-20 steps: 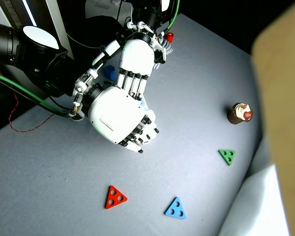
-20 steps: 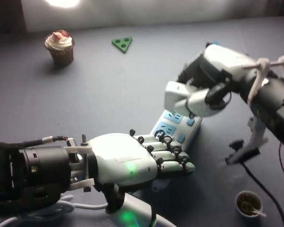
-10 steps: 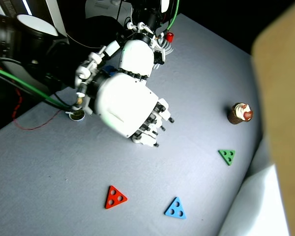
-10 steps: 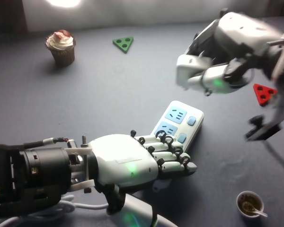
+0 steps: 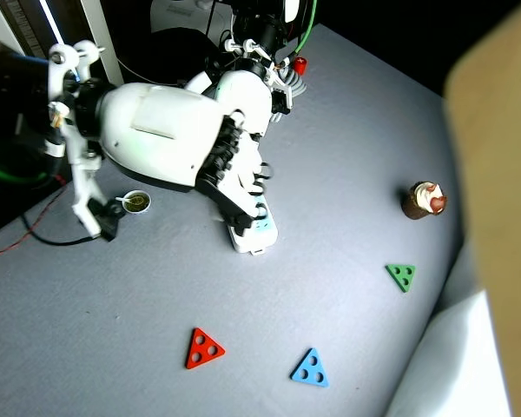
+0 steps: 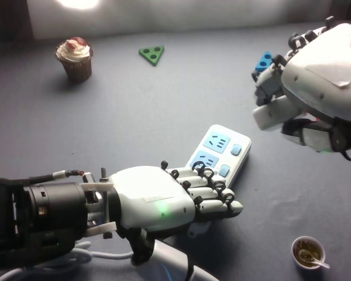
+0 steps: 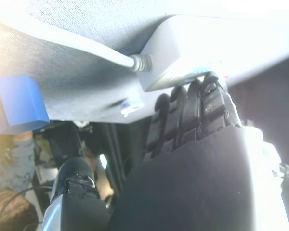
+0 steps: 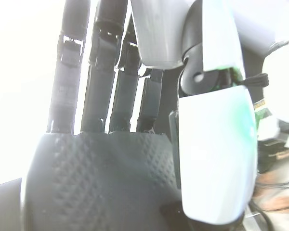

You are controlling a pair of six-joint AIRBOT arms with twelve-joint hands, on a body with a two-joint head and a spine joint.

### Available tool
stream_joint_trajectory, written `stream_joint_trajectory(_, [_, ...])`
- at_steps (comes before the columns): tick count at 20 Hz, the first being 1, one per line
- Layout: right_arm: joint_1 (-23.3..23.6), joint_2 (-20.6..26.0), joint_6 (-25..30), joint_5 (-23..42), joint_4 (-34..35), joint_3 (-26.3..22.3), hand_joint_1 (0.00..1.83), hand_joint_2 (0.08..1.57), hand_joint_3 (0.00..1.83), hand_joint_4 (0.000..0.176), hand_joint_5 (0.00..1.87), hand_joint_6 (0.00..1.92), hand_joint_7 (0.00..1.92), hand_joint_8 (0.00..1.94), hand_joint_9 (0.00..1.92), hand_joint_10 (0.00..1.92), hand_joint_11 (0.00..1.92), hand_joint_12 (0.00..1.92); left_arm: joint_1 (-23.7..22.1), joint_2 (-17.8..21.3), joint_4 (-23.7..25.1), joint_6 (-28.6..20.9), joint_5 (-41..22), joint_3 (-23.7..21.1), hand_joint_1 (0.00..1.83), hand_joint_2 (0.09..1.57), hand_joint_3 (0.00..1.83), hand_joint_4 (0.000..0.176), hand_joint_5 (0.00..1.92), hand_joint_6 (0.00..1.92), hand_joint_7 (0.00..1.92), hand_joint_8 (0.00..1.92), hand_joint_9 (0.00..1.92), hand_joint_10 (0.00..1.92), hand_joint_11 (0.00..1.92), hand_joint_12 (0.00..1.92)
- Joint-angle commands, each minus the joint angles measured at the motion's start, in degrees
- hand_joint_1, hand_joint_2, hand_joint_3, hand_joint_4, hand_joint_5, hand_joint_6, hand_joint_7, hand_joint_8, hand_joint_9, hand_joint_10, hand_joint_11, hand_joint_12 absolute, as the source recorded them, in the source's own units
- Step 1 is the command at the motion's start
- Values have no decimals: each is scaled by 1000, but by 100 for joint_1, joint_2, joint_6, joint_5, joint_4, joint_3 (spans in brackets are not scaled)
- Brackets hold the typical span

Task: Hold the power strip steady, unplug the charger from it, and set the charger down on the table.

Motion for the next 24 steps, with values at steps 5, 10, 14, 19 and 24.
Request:
stream_joint_trajectory(5, [-84, 9, -308, -337, -642, 57, 1365, 1012, 3, 0, 1156, 641, 1419, 120, 1131, 722, 756, 758, -26, -47, -23, -111, -71, -36, 0, 1039, 1, 0, 76, 5, 64, 4, 23, 3, 5, 2])
stream_joint_trajectory(10, [-329, -218, -647, -303, -705, 250, 1393, 1014, 0, 0, 1140, 658, 1458, 28, 1096, 914, 713, 804, -51, -3, -23, -133, -77, -38, 0, 1039, 1, 0, 76, 4, 73, 6, 31, 5, 7, 3])
stream_joint_trajectory(14, [-464, -350, -651, -313, -706, 332, 1390, 1030, 0, 0, 1058, 814, 1433, 31, 1082, 947, 686, 870, -53, -4, -23, -133, -77, -32, 0, 1041, 2, 0, 86, 7, 79, 7, 40, 7, 16, 7])
stream_joint_trajectory(19, [-613, -428, -651, -345, -709, 400, 1239, 1076, 0, 12, 1004, 999, 1149, 637, 1049, 14, 635, 765, -75, -4, -37, -137, -76, -22, 0, 1035, 0, 0, 93, 6, 79, 4, 38, 4, 13, 5])
stream_joint_trajectory(24, [-718, -459, -651, -492, -709, 386, 1237, 1081, 0, 13, 997, 1014, 1133, 666, 1050, 5, 635, 761, -97, -2, -37, -152, -72, -13, 0, 1035, 0, 0, 93, 4, 79, 3, 39, 3, 13, 5])
